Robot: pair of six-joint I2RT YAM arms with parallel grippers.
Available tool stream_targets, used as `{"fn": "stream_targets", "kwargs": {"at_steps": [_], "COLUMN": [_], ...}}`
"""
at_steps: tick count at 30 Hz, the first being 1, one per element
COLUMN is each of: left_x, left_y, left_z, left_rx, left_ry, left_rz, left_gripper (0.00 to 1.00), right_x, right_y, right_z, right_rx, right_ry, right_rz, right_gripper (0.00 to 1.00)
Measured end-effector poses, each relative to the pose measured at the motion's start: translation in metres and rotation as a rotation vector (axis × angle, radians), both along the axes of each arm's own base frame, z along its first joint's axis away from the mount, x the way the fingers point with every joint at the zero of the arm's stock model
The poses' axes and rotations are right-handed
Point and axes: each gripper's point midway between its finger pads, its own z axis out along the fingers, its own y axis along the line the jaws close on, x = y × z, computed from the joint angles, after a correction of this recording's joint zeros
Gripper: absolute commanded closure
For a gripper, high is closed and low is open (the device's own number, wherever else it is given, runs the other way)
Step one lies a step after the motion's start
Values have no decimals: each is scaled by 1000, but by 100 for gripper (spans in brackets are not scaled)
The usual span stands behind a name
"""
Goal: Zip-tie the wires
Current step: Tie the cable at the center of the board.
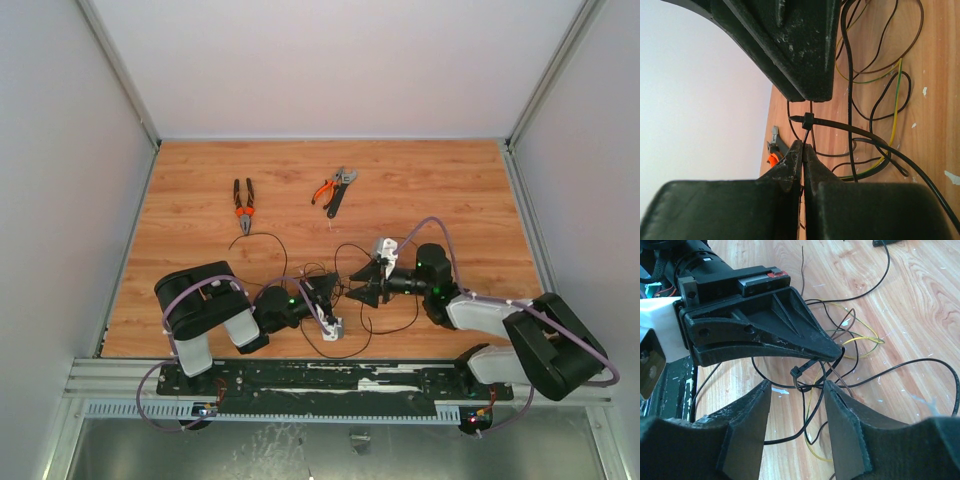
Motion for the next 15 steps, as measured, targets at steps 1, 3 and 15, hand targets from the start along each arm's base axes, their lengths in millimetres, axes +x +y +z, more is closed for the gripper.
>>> {"fn": "stream_targets", "kwargs": {"at_steps": [1,3,15], "left_x": [0,0,0], "left_y": [0,0,0], "left_z": [0,0,0], "left_rx": [0,0,0], "left_ry": [0,0,0], "left_rz": [0,0,0], "left_gripper": [100,100,100], "right_x": [0,0,-3], "right_y": [0,1,6], "right_z": [-2,-5,-16], "right_rx": [-2,-4,-15], "right_ry": [3,9,27], "right_rz": [0,3,23], "right_gripper": [52,53,56]}}
